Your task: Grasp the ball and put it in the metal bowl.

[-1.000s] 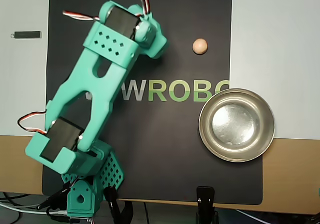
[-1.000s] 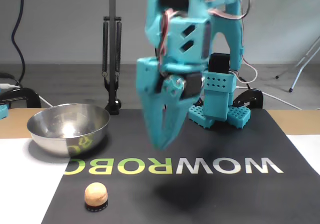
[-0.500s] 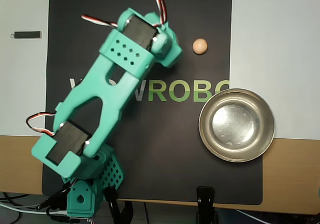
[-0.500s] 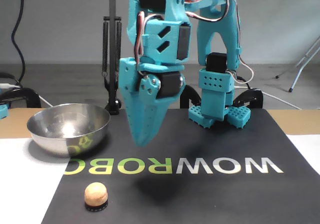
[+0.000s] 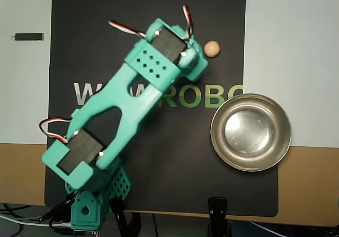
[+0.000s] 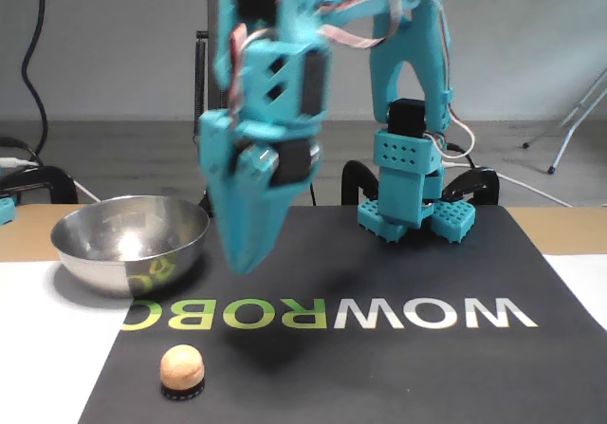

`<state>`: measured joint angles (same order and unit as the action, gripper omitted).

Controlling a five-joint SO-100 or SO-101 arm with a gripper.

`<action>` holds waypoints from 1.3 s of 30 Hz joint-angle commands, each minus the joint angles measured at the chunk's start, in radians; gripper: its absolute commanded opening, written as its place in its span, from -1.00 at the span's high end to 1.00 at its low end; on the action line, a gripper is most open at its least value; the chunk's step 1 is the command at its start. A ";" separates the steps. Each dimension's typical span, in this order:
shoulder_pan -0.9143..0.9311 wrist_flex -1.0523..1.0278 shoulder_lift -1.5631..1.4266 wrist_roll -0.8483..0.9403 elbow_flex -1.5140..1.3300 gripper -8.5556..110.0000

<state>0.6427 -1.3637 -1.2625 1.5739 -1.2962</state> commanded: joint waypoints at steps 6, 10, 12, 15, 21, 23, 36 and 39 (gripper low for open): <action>0.011 0.008 0.000 0.146 0.038 0.84; 0.011 0.008 -0.003 0.224 0.038 0.84; 0.011 0.008 -0.005 0.261 0.038 0.84; 0.011 0.008 -0.006 0.310 0.038 0.84; 0.011 0.008 0.000 0.376 0.038 0.84; 0.009 0.008 0.003 0.394 0.038 0.84; 0.002 0.008 0.006 0.410 0.038 0.84; 0.002 0.008 0.011 0.410 0.038 0.84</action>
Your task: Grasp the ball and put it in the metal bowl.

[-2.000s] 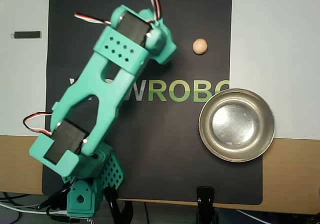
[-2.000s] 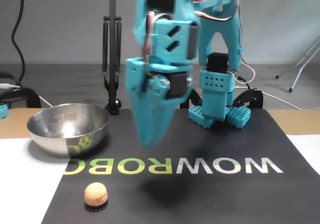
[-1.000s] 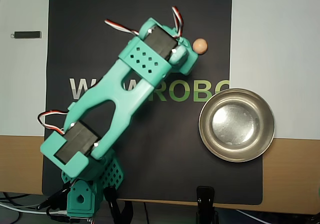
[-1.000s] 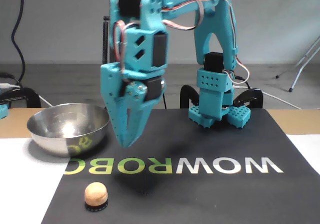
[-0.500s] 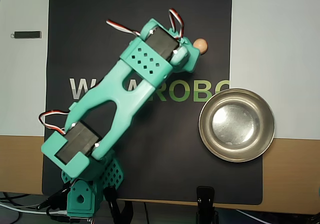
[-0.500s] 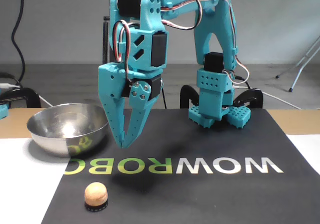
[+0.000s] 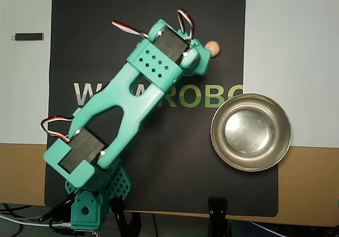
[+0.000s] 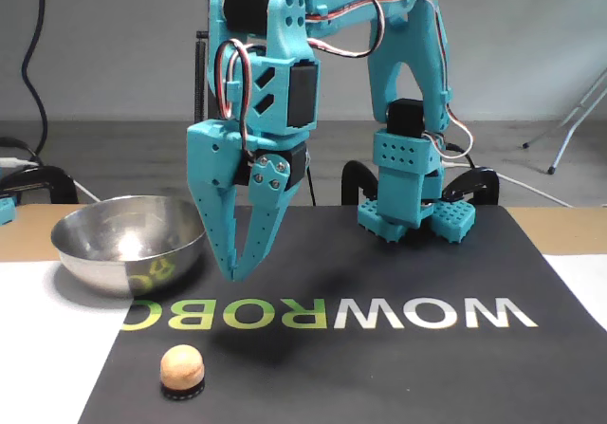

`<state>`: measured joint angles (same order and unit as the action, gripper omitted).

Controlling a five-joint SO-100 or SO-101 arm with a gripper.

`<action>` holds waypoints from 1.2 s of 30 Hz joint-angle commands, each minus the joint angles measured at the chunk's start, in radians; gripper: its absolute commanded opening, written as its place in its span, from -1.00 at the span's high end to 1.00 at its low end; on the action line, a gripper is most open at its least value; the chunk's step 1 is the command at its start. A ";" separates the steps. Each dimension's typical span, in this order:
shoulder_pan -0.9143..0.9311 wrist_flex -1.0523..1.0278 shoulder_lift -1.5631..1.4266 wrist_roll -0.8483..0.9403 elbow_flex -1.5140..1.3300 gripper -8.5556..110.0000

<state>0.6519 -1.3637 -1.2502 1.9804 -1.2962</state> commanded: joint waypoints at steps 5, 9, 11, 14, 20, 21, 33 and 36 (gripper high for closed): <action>-0.008 0.043 0.044 0.003 0.080 0.84; -0.008 0.043 0.095 0.002 0.135 0.84; -0.008 0.044 0.120 0.002 0.161 0.84; -0.008 0.044 0.152 0.002 0.199 0.84; -0.006 0.044 0.193 -0.006 0.262 0.84; -0.005 0.044 0.198 -0.006 0.270 0.84; 0.005 0.041 0.222 -0.006 0.299 0.42; 0.005 0.041 0.222 -0.008 0.299 0.43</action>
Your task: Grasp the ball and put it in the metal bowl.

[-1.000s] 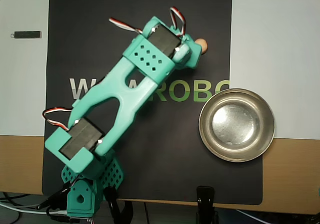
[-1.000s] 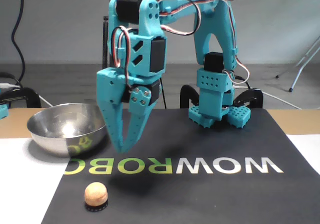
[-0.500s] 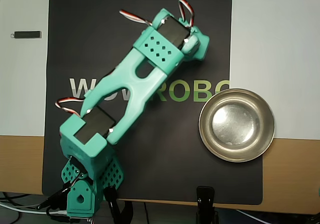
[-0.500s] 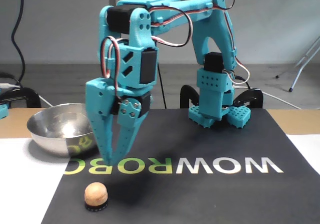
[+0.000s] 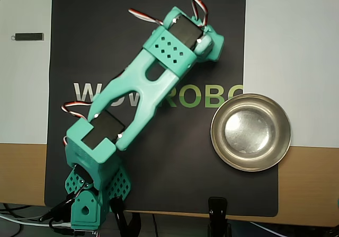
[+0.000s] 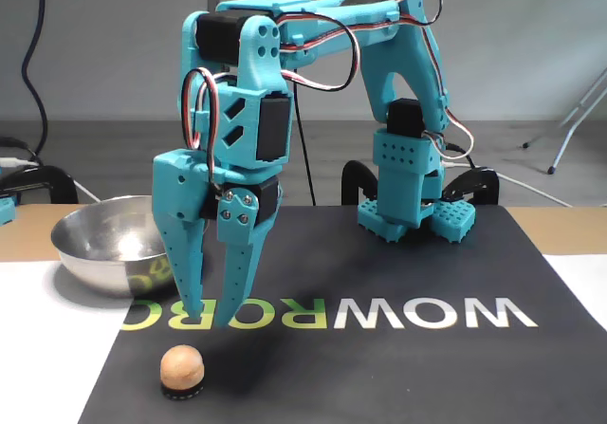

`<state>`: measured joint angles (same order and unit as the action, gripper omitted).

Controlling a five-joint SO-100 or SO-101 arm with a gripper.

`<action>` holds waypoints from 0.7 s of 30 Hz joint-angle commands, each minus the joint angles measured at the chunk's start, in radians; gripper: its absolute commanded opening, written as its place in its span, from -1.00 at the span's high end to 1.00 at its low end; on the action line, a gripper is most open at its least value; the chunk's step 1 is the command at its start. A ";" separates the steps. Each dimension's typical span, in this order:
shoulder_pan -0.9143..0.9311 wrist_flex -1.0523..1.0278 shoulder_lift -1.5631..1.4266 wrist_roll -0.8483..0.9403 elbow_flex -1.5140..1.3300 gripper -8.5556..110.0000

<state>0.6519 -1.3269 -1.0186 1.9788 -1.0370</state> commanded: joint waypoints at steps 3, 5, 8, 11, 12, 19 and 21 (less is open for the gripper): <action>0.005 0.005 -0.008 -0.006 0.038 0.43; 0.005 0.005 -0.008 -0.006 0.038 0.42; 0.005 0.005 -0.008 -0.006 0.038 0.42; 0.005 0.005 -0.008 -0.006 0.038 0.42; 0.005 0.005 -0.008 -0.003 0.038 0.42; 0.015 0.006 -0.008 0.002 0.038 0.42; 0.018 0.006 -0.008 0.002 0.040 0.42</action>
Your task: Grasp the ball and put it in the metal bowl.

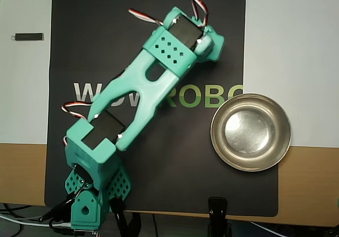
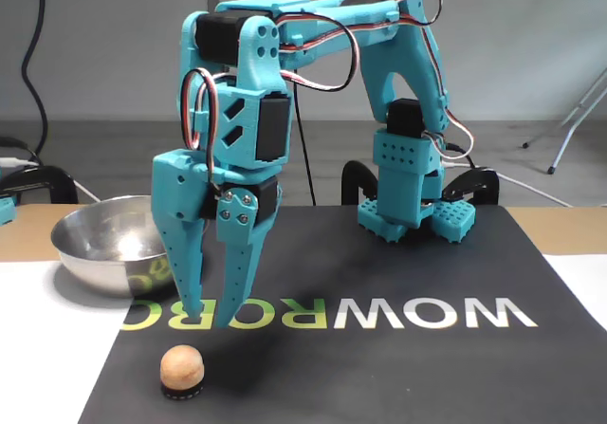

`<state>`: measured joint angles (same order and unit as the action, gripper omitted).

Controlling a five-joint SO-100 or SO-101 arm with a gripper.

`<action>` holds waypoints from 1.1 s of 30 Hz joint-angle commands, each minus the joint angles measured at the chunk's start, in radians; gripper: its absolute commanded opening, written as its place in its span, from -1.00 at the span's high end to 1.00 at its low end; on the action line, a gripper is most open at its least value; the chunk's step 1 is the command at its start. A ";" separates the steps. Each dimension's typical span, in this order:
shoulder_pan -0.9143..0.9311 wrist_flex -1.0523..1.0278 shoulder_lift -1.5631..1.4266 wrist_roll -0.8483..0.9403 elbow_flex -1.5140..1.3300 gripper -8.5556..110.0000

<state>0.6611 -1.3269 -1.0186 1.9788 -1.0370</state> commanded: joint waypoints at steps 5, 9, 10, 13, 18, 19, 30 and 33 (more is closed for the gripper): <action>0.011 0.006 -0.008 0.002 0.040 0.41; 0.011 0.006 -0.009 0.002 0.040 0.41; 0.011 0.006 -0.009 0.002 0.040 0.41; 0.011 0.006 -0.009 0.002 0.040 0.41; 0.011 0.006 -0.009 0.002 0.040 0.41; 0.011 0.006 -0.009 0.002 0.040 0.41; 0.011 0.006 -0.009 0.002 0.040 -0.04; 0.011 0.006 -0.009 0.002 0.040 -0.04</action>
<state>0.6719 -1.3269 -1.0186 1.9788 -1.0370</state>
